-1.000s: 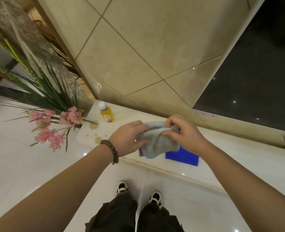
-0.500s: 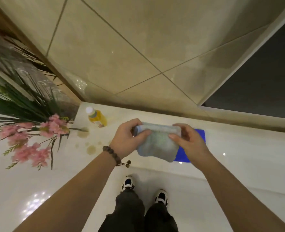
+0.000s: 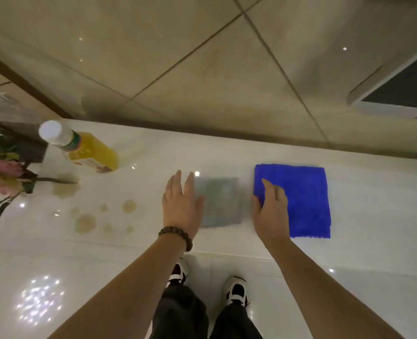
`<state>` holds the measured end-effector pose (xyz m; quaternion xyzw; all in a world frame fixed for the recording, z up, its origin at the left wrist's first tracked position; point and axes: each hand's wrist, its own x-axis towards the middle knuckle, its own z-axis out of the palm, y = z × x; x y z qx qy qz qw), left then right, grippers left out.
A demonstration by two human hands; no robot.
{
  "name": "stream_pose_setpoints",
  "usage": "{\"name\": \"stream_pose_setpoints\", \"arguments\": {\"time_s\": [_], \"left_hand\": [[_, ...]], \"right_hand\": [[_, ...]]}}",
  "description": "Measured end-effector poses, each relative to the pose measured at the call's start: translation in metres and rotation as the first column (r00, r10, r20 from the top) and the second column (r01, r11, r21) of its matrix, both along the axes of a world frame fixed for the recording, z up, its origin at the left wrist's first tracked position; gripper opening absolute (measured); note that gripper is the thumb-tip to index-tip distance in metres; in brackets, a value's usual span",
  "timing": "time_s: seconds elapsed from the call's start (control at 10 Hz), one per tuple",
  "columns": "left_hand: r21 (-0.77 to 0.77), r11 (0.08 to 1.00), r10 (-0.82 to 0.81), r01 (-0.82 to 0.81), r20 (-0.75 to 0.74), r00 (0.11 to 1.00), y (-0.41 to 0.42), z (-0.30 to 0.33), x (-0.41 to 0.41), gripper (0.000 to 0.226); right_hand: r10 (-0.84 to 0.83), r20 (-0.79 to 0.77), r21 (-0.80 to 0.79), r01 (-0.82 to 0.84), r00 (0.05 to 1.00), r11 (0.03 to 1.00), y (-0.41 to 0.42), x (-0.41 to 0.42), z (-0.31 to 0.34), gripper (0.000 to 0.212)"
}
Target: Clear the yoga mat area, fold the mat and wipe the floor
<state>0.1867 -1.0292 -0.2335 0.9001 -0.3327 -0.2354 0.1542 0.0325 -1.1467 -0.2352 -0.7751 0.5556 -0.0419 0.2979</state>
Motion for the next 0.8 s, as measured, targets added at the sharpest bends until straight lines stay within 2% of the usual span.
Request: {"name": "stream_pose_setpoints", "arguments": {"time_s": [0.1, 0.2, 0.3, 0.5, 0.6, 0.8], "left_hand": [[-0.010, 0.985, -0.172, 0.175, 0.132, 0.976, 0.007, -0.024, -0.009, 0.047], [0.103, 0.939, -0.342, 0.328, 0.192, 0.920, 0.012, -0.051, -0.021, 0.052], [0.201, 0.915, -0.384, 0.350, 0.162, 0.909, 0.023, -0.071, -0.026, 0.062], [0.251, 0.841, -0.522, 0.480, 0.141, 0.841, -0.008, -0.070, -0.007, 0.064], [0.286, 0.824, -0.535, 0.489, 0.110, 0.838, -0.029, -0.062, -0.003, 0.063], [0.393, 0.770, -0.538, 0.503, -0.024, 0.843, -0.052, -0.027, 0.001, 0.066]], "right_hand": [[0.313, -0.076, -0.252, -0.321, 0.947, 0.913, 0.014, 0.003, -0.018, 0.047], [0.590, -0.218, -0.193, -0.627, 0.777, 0.754, 0.030, 0.019, -0.042, 0.056], [0.642, -0.344, -0.104, -0.707, 0.686, 0.700, 0.038, 0.026, -0.062, 0.056], [0.509, -0.441, -0.111, -0.608, 0.739, 0.786, 0.012, 0.019, -0.069, 0.064], [0.457, -0.481, -0.084, -0.558, 0.748, 0.826, -0.002, 0.026, -0.064, 0.065], [0.527, -0.487, 0.144, -0.532, 0.696, 0.835, -0.015, 0.041, -0.034, 0.064]]}}
